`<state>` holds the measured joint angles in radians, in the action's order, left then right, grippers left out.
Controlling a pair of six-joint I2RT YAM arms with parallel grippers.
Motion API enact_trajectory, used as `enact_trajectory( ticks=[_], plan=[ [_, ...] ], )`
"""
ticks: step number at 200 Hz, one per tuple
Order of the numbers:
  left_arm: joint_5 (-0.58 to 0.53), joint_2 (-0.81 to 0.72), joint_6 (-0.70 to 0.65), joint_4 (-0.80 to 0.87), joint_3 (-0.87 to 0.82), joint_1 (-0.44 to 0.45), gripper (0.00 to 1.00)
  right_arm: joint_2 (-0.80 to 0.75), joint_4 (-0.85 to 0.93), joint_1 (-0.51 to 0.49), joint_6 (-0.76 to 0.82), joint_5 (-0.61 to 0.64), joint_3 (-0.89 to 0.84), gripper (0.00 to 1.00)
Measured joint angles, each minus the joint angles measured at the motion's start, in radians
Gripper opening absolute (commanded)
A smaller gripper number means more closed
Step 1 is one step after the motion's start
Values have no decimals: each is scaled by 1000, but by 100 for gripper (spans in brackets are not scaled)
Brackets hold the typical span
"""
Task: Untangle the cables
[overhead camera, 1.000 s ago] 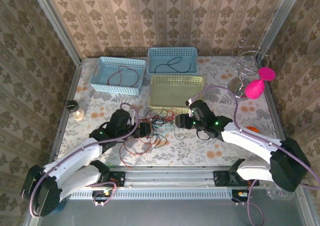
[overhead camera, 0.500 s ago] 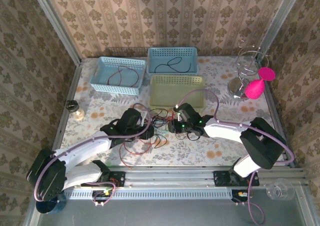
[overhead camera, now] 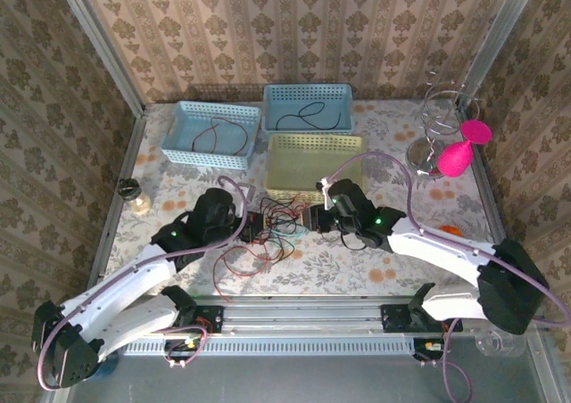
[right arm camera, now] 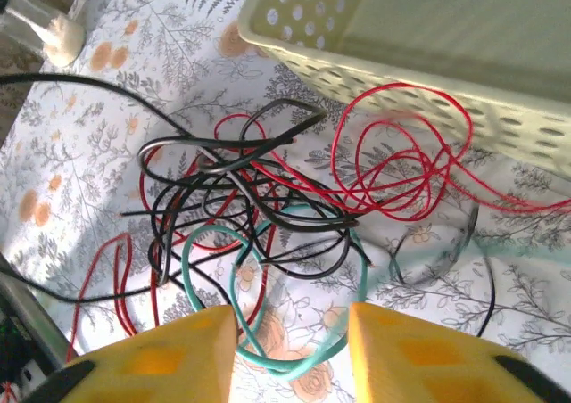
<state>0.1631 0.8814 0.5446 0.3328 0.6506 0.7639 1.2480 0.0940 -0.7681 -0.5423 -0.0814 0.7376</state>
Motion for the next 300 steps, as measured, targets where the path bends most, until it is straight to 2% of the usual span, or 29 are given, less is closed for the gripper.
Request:
enact_trajectory(
  ticks=[63, 119, 146, 167, 182, 202, 210, 252, 300],
  plan=[
    [4, -34, 0, 35, 0, -45, 0, -9, 132, -78, 52, 83, 11, 47],
    [26, -21, 1, 29, -6, -91, 0, 203, 119, -221, 224, 116, 132, 58],
    [37, -21, 1, 21, -24, -113, 0, 307, 119, -260, 319, 155, 188, 58],
    [51, -25, 1, 15, -47, -133, 0, 373, 121, -269, 373, 187, 219, 46],
    [61, -27, 2, 14, -59, -147, 0, 411, 130, -273, 395, 210, 239, 34],
    [73, -34, 2, 11, -73, -164, 0, 421, 147, -282, 414, 241, 244, 7],
    [77, -40, 2, 11, -78, -171, 0, 421, 150, -286, 417, 255, 244, 0],
    [95, -48, 2, 2, -91, -204, 0, 362, 170, -302, 418, 318, 224, 0],
    [100, -45, 32, -64, -156, -211, 0, 77, 231, -303, 408, 337, 175, 0]
  ],
)
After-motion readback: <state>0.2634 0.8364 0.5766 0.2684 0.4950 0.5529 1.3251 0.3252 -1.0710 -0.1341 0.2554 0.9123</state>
